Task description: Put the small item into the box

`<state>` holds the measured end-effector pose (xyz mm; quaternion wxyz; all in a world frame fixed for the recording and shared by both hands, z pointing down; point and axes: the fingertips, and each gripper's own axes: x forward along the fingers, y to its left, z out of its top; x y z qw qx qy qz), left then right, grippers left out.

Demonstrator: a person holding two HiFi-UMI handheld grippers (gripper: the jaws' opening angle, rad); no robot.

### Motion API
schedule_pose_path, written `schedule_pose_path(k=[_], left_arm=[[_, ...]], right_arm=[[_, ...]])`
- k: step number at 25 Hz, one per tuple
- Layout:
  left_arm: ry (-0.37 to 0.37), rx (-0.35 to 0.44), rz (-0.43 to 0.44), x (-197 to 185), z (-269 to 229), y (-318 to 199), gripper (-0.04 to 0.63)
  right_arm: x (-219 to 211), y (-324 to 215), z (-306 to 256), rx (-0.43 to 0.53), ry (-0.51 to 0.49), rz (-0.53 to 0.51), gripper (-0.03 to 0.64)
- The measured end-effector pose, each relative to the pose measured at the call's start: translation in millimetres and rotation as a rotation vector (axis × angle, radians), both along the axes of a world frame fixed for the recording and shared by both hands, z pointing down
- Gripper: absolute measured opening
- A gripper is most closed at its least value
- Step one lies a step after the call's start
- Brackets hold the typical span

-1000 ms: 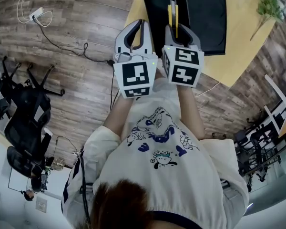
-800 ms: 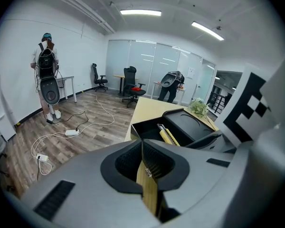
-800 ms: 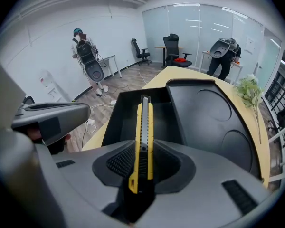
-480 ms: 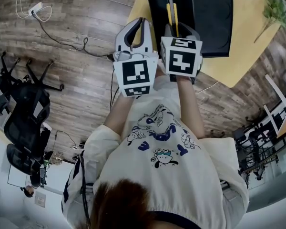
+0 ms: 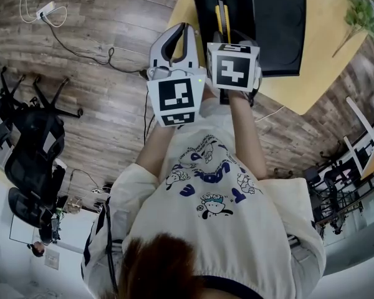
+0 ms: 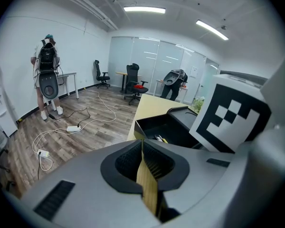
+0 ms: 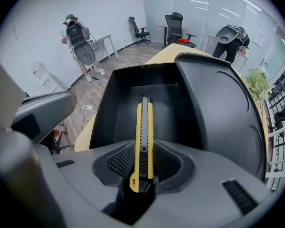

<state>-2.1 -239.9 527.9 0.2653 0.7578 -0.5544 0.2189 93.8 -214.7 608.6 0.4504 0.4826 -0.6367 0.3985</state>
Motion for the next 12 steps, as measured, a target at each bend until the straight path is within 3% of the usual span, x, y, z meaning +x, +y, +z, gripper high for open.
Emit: schedule_pose_path(k=[7, 12], left_arm=[[-0.001, 0.003, 0.000, -3.6, -1.7, 3.7, 0.023], [0.001, 0.056, 0.003, -3.6, -23.3, -1.3, 0.023]], right_arm=[[-2.8, -5.5, -12.2, 0.057, -0.006, 0.012, 0.147], [-11.5, -13.2, -43.0, 0.148, -0.077, 0.024, 0.147]])
